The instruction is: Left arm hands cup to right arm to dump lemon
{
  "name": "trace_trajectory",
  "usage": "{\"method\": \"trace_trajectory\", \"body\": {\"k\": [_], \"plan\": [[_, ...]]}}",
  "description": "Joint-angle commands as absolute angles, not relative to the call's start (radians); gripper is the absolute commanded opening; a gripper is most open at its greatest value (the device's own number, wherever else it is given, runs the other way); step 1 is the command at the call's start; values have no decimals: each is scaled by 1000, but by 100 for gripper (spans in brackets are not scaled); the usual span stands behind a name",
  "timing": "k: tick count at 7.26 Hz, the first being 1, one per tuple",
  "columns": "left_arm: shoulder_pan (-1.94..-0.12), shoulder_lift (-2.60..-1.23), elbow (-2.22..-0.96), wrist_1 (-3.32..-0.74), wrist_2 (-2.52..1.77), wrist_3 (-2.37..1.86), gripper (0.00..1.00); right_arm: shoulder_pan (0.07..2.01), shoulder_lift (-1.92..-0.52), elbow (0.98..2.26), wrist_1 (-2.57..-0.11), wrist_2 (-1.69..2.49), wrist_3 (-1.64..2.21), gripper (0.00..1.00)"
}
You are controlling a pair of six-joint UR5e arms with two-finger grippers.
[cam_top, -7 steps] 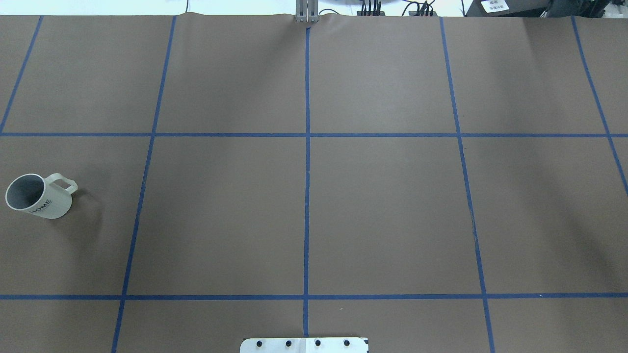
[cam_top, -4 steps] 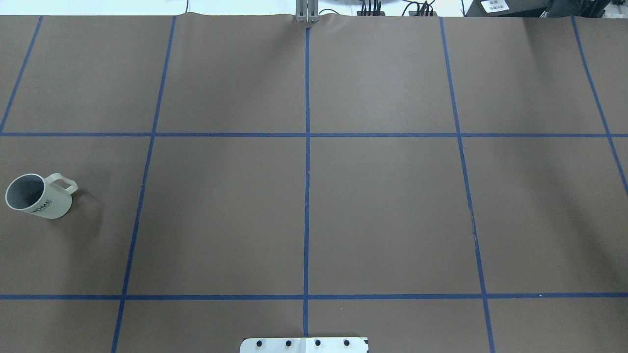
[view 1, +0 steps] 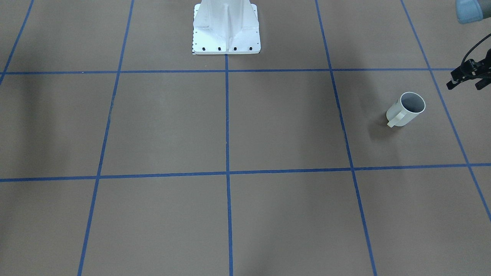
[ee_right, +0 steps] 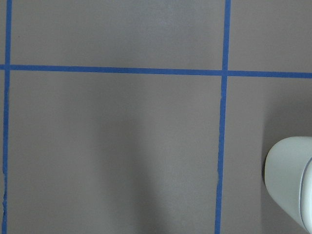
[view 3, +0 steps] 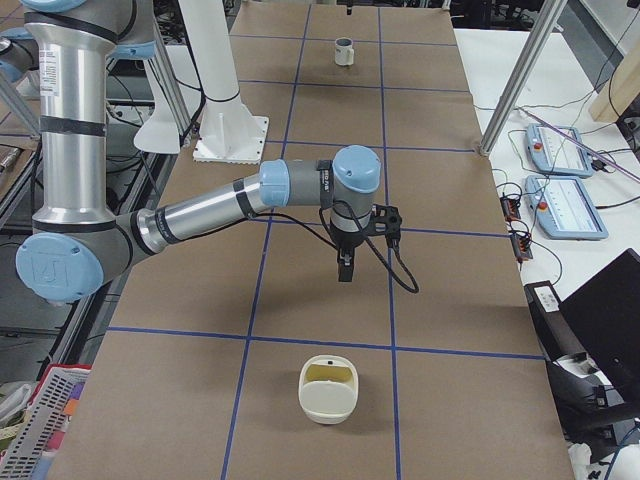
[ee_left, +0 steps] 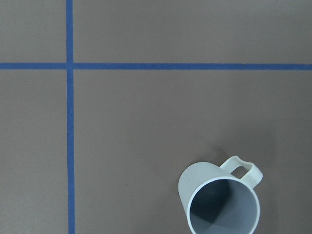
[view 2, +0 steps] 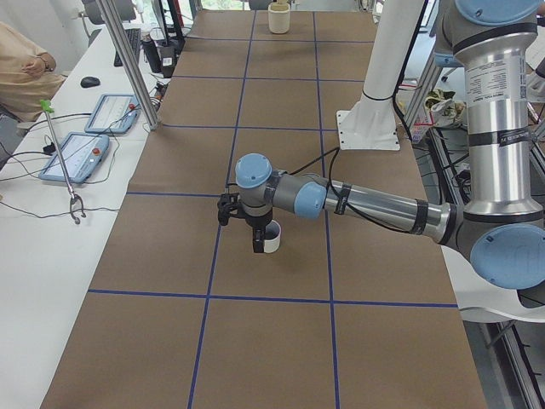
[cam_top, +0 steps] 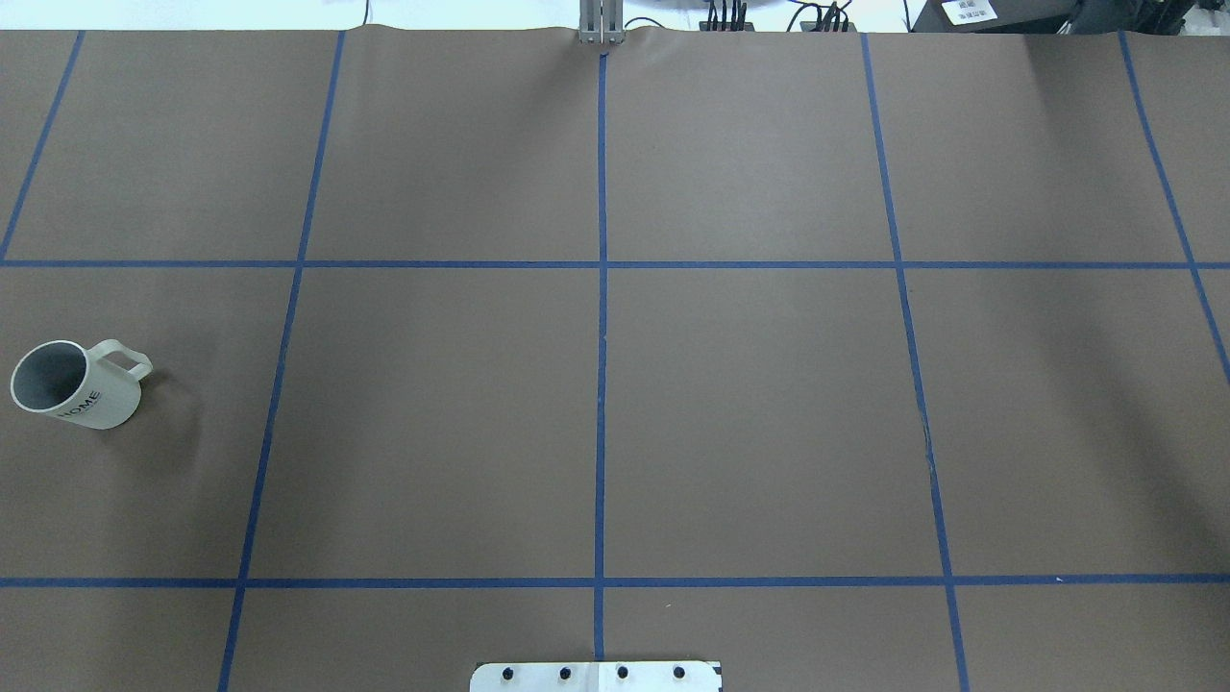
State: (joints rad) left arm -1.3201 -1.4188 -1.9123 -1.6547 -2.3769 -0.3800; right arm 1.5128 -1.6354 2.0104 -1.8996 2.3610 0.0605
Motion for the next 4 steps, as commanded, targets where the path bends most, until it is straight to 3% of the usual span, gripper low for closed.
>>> {"method": "trace_trajectory", "body": {"k": [1,4], "plan": [[-1318,-1419,-1896,-1646,-2370,-394,100,1514,-1638,2010,-1899,2358,67,100],[-1327,-1410,-1873,-1655,-2375,-381,100,1514,-1666,1991,-1875,2359,67,100]]}}
